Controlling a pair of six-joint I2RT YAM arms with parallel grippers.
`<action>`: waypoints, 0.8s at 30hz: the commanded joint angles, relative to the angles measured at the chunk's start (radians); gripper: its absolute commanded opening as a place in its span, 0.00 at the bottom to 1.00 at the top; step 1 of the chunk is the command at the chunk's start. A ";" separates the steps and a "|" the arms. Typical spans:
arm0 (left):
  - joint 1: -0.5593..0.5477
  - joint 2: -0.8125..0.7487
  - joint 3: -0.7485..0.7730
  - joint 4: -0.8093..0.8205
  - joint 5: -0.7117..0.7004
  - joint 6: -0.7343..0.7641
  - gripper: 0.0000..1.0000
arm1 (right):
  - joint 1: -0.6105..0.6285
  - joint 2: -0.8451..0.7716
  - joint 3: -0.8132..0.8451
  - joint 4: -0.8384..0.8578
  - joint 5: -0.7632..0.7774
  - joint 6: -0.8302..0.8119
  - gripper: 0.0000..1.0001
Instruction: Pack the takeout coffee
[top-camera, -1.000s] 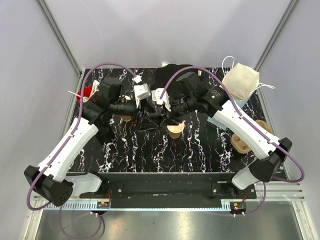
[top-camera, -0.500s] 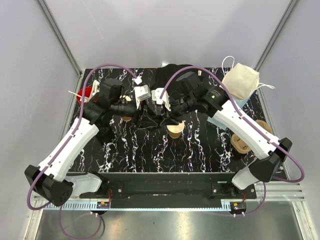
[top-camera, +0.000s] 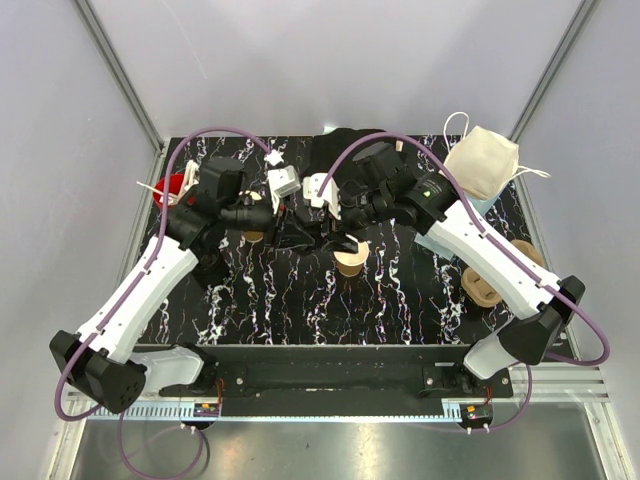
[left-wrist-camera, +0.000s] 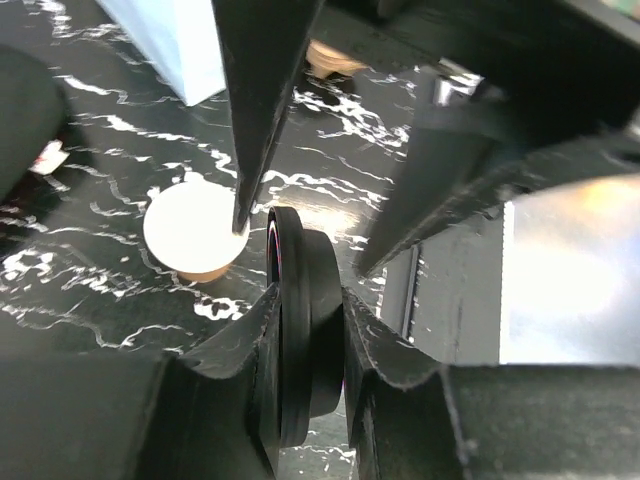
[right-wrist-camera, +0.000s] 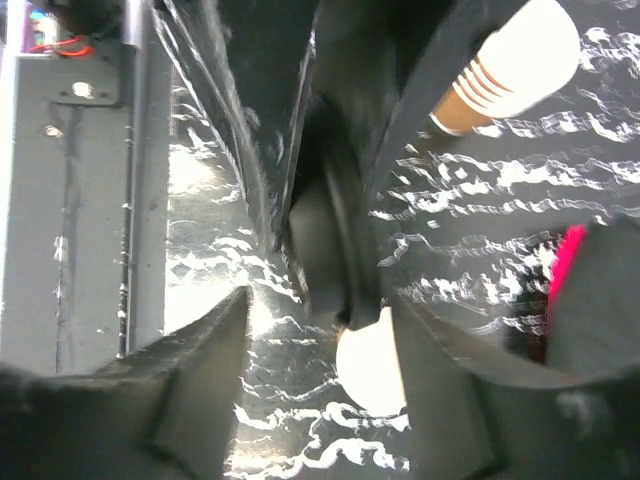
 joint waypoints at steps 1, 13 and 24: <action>0.032 -0.003 -0.009 0.127 -0.064 -0.098 0.17 | 0.005 -0.073 0.034 0.032 0.146 -0.033 0.74; 0.218 0.122 -0.041 0.320 -0.026 -0.498 0.14 | 0.022 -0.175 -0.072 0.049 0.185 -0.089 0.80; 0.293 0.165 -0.144 0.568 0.148 -0.749 0.15 | 0.088 -0.034 -0.024 0.123 0.216 -0.067 0.70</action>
